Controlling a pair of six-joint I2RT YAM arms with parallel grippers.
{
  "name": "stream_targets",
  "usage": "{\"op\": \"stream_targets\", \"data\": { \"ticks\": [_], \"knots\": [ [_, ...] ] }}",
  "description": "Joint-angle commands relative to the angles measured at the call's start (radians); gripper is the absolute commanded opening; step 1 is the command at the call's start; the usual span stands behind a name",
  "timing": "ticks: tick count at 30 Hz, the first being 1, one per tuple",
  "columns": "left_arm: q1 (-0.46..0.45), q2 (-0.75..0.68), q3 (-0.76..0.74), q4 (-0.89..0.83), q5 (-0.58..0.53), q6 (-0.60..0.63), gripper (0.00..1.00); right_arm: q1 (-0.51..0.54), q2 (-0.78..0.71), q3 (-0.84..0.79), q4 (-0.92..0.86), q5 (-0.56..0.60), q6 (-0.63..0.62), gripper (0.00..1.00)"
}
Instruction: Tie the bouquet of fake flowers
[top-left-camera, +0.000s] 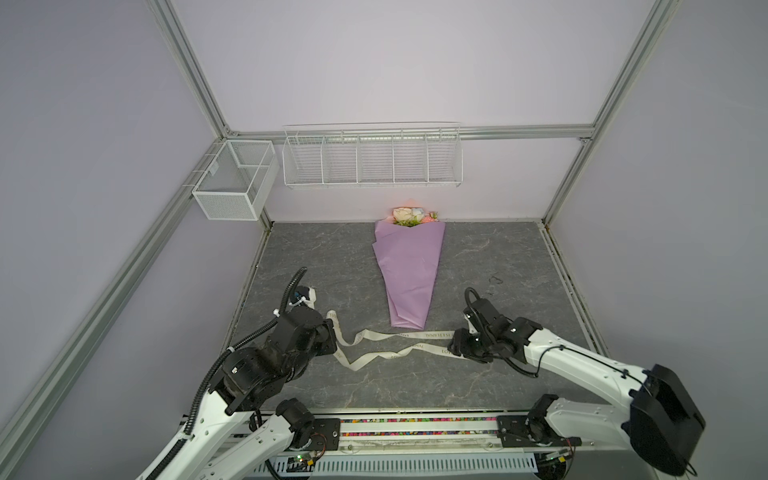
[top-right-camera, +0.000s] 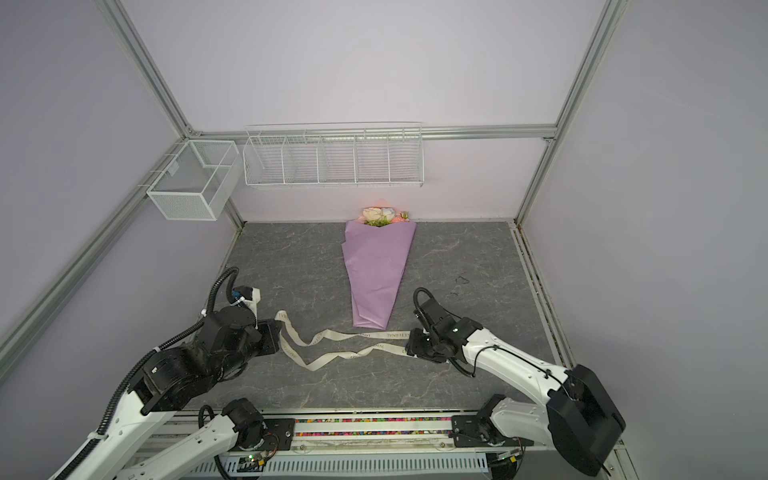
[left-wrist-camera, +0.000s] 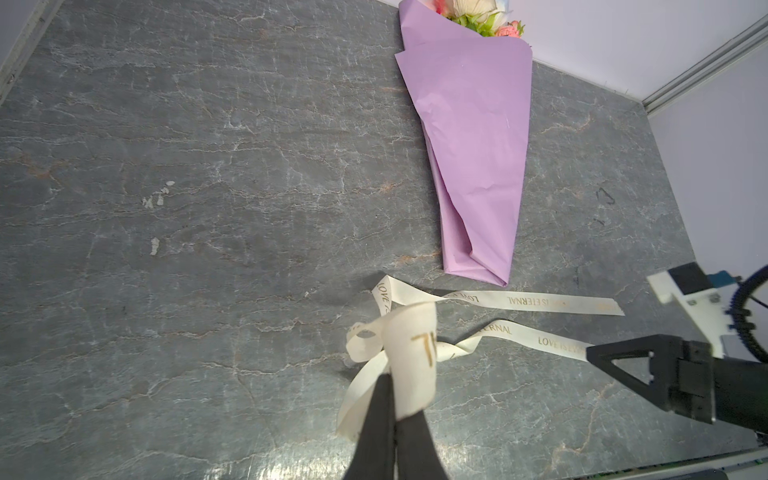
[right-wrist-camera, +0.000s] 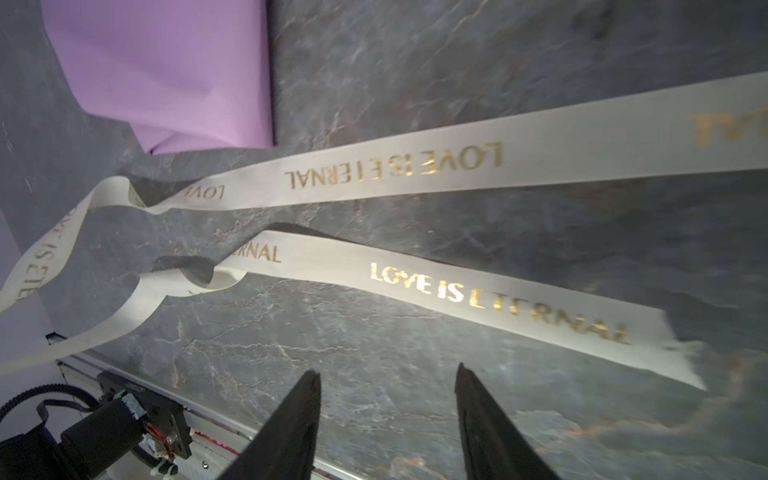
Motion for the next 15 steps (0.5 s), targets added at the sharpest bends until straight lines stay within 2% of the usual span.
{"op": "stream_targets", "data": {
  "ticks": [1,4,9,12,15],
  "knots": [
    [0.007,-0.012,-0.010,-0.016,0.002,0.014,0.00,0.080,0.115,0.126,0.013,0.100,0.091,0.56],
    [0.007,-0.021,-0.011,-0.020,-0.001,0.014,0.00,0.143,0.250,0.254,-0.031,0.136,0.003,0.57],
    [0.008,-0.029,-0.004,-0.027,-0.007,0.015,0.00,0.245,0.434,0.440,-0.173,0.260,-0.203,0.56],
    [0.008,-0.031,0.000,-0.028,-0.008,0.017,0.00,0.266,0.496,0.470,-0.198,0.308,-0.302,0.55],
    [0.010,-0.029,0.003,-0.031,-0.012,0.020,0.00,0.265,0.509,0.451,-0.159,0.286,-0.396,0.54]
  ]
}}
